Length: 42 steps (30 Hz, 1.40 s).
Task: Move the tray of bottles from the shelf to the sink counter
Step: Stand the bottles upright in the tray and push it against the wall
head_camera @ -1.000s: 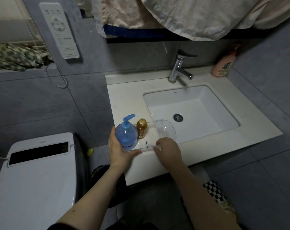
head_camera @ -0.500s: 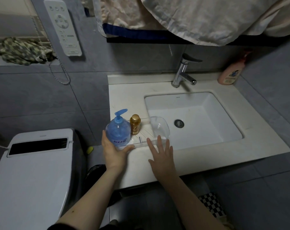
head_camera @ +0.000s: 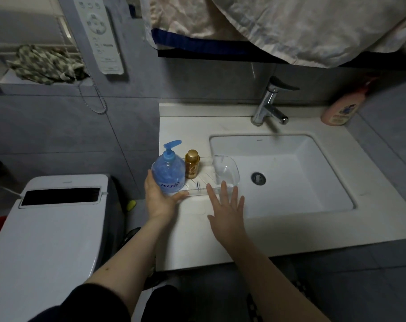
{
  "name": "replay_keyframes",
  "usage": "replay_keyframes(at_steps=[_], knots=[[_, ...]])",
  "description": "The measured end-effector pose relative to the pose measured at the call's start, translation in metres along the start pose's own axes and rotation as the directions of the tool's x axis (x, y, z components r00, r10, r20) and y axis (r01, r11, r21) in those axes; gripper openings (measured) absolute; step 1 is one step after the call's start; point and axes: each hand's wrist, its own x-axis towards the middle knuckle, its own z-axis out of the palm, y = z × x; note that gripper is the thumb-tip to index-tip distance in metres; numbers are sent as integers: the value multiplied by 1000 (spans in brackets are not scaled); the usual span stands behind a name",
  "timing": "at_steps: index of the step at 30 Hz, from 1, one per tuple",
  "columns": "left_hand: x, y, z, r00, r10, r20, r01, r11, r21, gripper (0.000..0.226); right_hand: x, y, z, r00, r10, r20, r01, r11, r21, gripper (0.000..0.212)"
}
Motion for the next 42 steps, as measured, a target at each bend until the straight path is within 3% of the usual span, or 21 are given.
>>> replay_keyframes(at_steps=[23, 42], knots=[[97, 6, 24, 999, -12, 31, 10, 998, 64, 109, 89, -8, -3, 998, 56, -30, -55, 998, 15, 85], [163, 37, 42, 997, -25, 70, 16, 993, 120, 99, 166, -8, -26, 989, 76, 124, -77, 997, -3, 81]])
